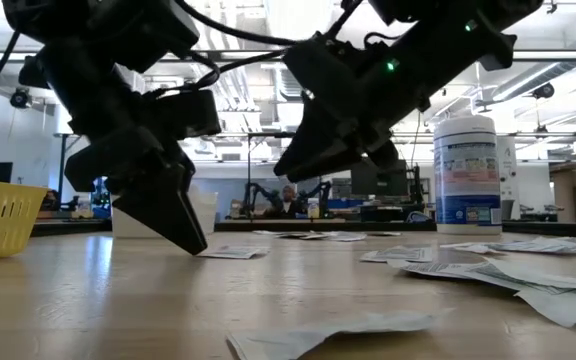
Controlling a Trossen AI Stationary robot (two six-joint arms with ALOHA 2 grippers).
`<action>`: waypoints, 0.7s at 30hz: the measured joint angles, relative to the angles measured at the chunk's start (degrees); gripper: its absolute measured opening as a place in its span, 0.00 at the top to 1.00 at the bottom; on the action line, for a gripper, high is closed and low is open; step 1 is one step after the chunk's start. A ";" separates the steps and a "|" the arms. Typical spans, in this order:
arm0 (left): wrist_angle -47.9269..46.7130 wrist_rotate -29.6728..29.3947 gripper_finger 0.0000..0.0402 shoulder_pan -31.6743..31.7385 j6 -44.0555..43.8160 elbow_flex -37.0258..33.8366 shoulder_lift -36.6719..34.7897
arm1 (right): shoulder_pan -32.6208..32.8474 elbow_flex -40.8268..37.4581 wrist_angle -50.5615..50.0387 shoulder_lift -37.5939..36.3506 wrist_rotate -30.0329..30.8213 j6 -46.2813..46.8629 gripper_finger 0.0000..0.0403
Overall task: Pick & Place First Aid Supplies
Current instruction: Put the towelette pack into the black bin
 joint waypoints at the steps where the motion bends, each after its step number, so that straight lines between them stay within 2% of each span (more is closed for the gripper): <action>1: 0.10 -0.03 0.80 0.00 -0.44 -0.13 0.00 | 0.02 0.00 0.81 0.00 0.00 0.00 0.69; 12: 6.52 -0.27 0.80 -0.04 -3.76 -3.83 -0.20 | 0.07 0.00 1.95 0.00 -0.04 3.85 0.69; 21: 8.53 -4.31 0.80 -0.15 2.84 -2.55 -1.38 | 0.07 0.00 2.07 0.00 -0.02 3.74 0.68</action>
